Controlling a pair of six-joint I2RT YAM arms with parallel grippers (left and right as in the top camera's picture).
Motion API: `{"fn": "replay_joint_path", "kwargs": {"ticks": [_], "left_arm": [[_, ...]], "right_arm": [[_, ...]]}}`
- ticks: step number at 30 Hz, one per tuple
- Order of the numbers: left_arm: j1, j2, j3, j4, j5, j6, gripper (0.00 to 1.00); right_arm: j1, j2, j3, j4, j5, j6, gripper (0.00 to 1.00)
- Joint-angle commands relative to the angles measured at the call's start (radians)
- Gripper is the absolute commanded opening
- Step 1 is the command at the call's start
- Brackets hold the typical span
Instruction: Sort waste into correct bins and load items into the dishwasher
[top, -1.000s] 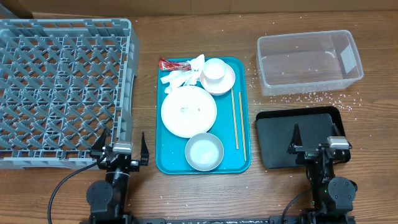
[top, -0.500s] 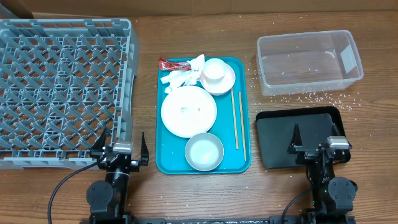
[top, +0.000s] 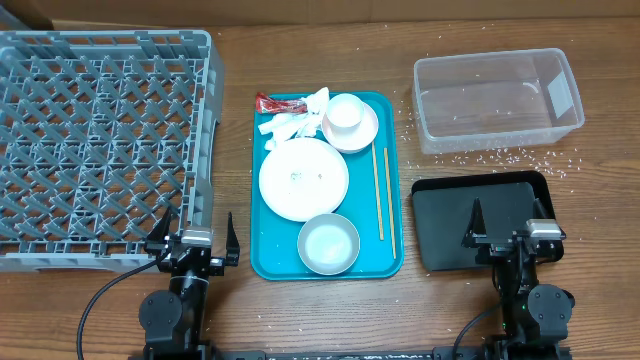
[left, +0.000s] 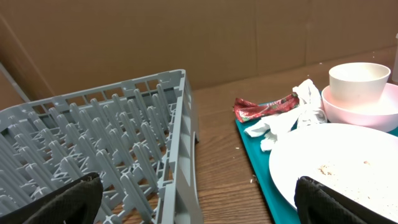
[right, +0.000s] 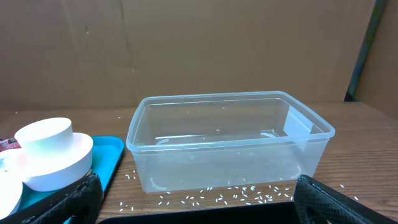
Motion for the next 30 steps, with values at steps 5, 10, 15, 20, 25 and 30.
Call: {"fn": "replay_joint_path", "kwargs": {"ticks": [5, 10, 15, 20, 25, 30], "left_arm": [[0.005, -0.012, -0.004, 0.000, 0.019, -0.018, 1.00], [0.005, -0.012, -0.004, 0.000, 0.019, -0.018, 1.00], [0.005, -0.012, -0.004, 0.000, 0.019, -0.018, 1.00], [0.005, -0.012, -0.004, 0.000, 0.019, -0.018, 1.00], [0.005, -0.012, -0.004, 0.000, 0.019, -0.018, 1.00], [0.005, -0.012, -0.004, -0.003, -0.016, -0.014, 1.00]], "right_arm": [[-0.003, -0.012, -0.010, 0.004, 0.006, -0.001, 1.00], [-0.003, -0.012, -0.010, 0.004, 0.006, 0.000, 1.00], [-0.003, -0.012, -0.010, 0.004, 0.006, 0.000, 1.00], [-0.003, -0.012, -0.010, 0.004, 0.006, 0.000, 1.00], [-0.003, -0.012, -0.010, 0.004, 0.006, 0.000, 1.00], [-0.003, -0.012, -0.010, 0.004, 0.006, 0.000, 1.00]]}}
